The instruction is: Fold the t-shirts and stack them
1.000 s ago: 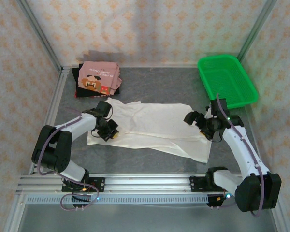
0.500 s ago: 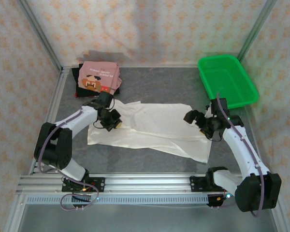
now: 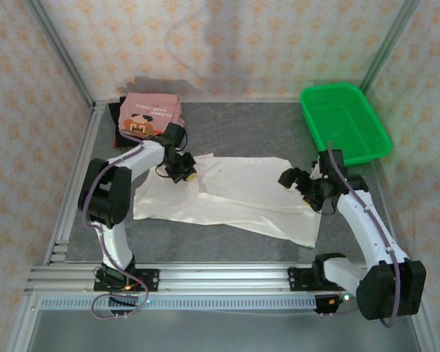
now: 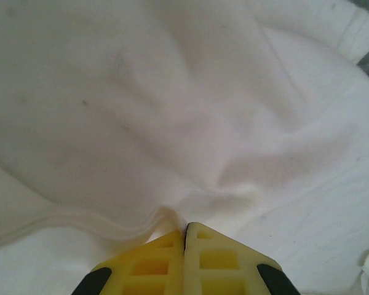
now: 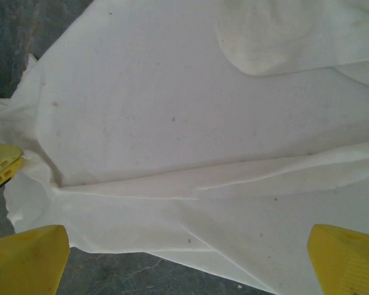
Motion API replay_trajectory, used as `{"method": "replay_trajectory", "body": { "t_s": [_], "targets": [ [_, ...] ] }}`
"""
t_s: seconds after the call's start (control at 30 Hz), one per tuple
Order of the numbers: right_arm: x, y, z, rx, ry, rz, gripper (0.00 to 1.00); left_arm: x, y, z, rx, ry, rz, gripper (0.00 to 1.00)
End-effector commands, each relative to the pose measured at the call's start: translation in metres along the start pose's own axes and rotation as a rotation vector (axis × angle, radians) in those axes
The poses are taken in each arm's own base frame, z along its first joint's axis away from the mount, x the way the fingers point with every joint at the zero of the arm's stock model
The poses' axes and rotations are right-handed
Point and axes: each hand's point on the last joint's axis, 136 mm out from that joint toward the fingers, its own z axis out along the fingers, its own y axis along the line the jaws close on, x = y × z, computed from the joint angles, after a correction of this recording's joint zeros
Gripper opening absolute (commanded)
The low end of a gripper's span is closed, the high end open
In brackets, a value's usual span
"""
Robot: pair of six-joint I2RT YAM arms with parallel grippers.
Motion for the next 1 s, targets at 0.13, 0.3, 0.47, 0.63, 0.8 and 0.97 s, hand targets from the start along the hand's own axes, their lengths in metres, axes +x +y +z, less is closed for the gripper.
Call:
{"method": "replay_trajectory", "body": {
  "t_s": [0.13,0.3,0.47,0.63,0.8,0.97],
  "targets": [
    [0.024,-0.032,0.008,0.132,0.084,0.058,1.00,-0.011,0.002,0.003,-0.028,-0.048,0.001,0.00],
    [0.043,-0.046,0.021,0.152,0.162,0.113,0.84,-0.022,-0.005,-0.006,0.020,-0.134,-0.044,0.00],
    [0.052,-0.043,0.040,0.090,0.215,0.158,0.42,-0.027,-0.003,-0.007,0.020,-0.169,-0.083,0.06],
    [0.059,-0.046,0.055,0.105,0.274,0.167,0.20,-0.031,-0.001,-0.029,0.020,-0.244,-0.102,0.51],
    [0.057,-0.060,0.073,0.176,0.291,0.191,0.17,-0.024,-0.004,-0.055,0.022,-0.264,-0.067,0.70],
    [0.036,-0.071,0.094,0.258,0.249,0.214,0.14,-0.010,0.018,-0.076,-0.024,-0.296,-0.030,0.71]
  ]
}}
